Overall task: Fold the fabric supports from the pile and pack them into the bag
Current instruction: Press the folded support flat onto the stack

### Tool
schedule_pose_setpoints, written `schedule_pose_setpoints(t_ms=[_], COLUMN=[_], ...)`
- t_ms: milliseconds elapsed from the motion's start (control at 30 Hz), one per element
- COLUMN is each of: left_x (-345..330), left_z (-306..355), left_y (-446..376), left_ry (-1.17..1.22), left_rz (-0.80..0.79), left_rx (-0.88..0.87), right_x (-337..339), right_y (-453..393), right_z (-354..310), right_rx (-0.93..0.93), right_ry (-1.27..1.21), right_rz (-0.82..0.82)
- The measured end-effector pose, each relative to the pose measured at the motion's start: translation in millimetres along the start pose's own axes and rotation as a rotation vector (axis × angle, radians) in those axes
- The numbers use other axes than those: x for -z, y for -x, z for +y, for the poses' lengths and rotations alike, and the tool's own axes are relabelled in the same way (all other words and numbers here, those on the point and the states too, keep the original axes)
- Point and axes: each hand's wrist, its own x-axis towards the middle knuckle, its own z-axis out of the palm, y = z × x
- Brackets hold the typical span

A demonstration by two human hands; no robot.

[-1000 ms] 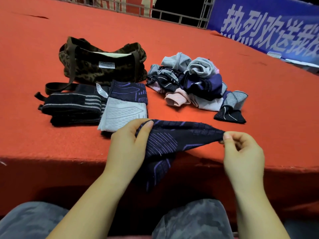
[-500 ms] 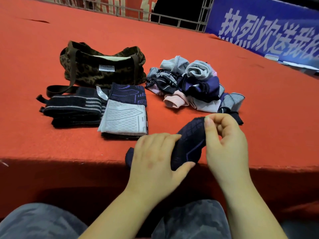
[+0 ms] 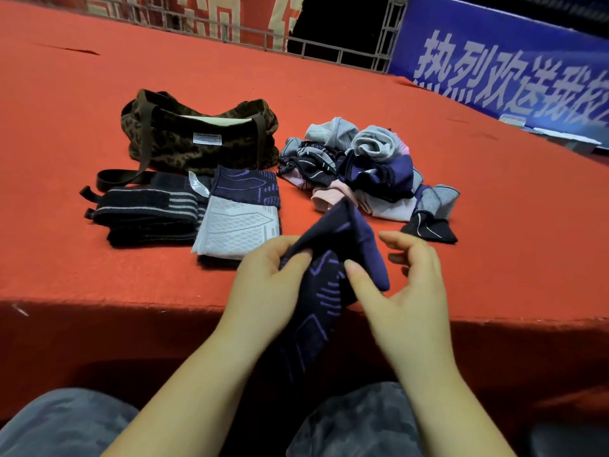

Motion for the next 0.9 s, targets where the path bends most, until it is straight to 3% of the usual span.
schedule_pose_setpoints(t_ms=[200,400,500,600,733,900], left_x=[4,12,26,42,47,27], left_z=[11,14,5,-5,-11,-16], left_y=[6,10,3,-2,-5,2], left_ry=[0.273,0.390,0.260,0.101,0.079,-0.127], left_rz=[-0.062,-0.161,-0.166,-0.249,-0.250,-0.058], left_rx=[0.166,0.234,0.206,0.200,0.221,0.000], right_x=[-5,3,16,25,25,16], right_y=[11,7,-4,-10,-8,-8], right_z=[4,0,-5,-3,-8,-17], right_rx=[0.001,-0.043,-0.213,-0.246,-0.227,-0.165], right_ry=[0.004,-0.089,-0.368,-0.505,-0.510,-0.458], right_rz=[0.120,0.046,-0.052,-0.131,-0.172,-0.246])
